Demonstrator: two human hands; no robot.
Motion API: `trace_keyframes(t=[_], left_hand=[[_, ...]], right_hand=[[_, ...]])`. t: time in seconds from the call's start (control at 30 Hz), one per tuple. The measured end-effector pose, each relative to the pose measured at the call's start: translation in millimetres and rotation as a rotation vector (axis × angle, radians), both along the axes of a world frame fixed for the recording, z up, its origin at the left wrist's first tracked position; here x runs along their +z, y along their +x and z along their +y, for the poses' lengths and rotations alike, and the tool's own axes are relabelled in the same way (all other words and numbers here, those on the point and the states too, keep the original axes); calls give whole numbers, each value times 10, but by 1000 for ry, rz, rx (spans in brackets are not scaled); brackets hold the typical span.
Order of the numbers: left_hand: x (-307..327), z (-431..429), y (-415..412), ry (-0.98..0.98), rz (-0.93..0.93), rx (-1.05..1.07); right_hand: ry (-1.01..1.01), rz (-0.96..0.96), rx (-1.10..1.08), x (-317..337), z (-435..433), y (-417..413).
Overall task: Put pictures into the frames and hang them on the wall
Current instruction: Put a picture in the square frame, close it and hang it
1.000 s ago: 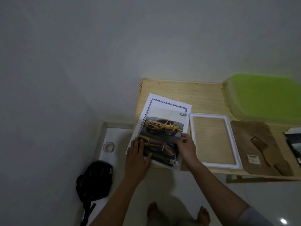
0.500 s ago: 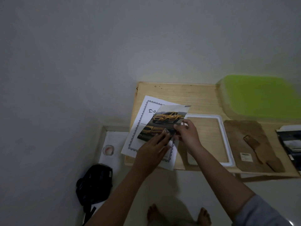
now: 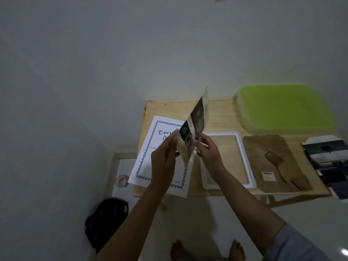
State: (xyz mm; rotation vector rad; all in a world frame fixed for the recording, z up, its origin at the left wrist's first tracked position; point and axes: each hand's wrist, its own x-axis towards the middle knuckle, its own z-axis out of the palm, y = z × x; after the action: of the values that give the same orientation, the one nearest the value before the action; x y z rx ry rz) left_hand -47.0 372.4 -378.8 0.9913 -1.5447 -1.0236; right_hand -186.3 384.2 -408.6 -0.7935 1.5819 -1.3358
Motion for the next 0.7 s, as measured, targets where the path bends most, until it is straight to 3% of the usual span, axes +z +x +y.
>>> trace_keyframes(t=[0.2,0.37,0.47,0.57,0.7], left_hand=[[107,67,-229,199,219,83],[-199,173,-346,409,239,121],[-517,310,-415,502,124,93],[-778,486,-465,419,-179,28],[-946,645,-545,397,-393,5]], right_hand=[[28,-283,-54,-16,187,-252],[120,-93,-149,-230,451,-658],[195,130,-172,-302,637,-896],[253,301,-162,-387,794,-1098],[279,496,-17,-567,888,-1285]])
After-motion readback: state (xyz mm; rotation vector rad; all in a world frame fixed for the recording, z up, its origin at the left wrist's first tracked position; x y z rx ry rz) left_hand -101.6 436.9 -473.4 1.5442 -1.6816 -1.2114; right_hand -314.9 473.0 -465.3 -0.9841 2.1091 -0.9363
